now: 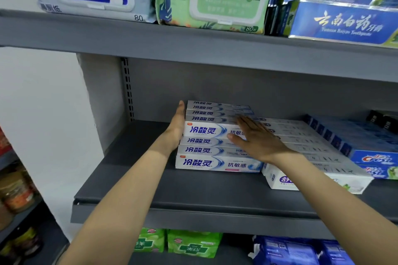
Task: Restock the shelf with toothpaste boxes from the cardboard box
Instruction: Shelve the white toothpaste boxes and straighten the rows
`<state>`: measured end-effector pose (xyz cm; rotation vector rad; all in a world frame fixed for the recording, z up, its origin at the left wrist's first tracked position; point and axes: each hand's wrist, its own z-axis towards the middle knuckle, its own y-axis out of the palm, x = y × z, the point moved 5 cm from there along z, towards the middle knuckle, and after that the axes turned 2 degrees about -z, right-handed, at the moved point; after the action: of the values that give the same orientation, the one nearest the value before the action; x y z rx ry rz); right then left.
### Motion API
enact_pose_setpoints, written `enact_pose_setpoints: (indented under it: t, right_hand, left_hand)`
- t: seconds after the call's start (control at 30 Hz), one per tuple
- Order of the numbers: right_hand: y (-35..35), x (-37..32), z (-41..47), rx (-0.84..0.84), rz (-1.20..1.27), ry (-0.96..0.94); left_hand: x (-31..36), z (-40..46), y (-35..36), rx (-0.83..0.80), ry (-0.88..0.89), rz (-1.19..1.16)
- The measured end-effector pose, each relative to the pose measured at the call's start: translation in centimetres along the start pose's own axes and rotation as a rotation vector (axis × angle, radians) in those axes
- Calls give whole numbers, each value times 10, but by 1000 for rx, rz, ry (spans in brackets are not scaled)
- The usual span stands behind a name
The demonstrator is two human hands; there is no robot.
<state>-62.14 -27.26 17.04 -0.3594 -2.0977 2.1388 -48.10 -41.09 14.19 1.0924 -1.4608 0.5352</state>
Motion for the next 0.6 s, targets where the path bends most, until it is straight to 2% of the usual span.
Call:
enact_pose_setpoints:
  t: [0.3, 0.6]
  right_hand:
    - [1, 4, 0, 129, 2, 35]
    - [3, 9, 3, 90, 11, 6]
  left_hand:
    - [-1, 1, -4, 2, 18, 35]
    - [-1, 1, -7, 18, 2, 66]
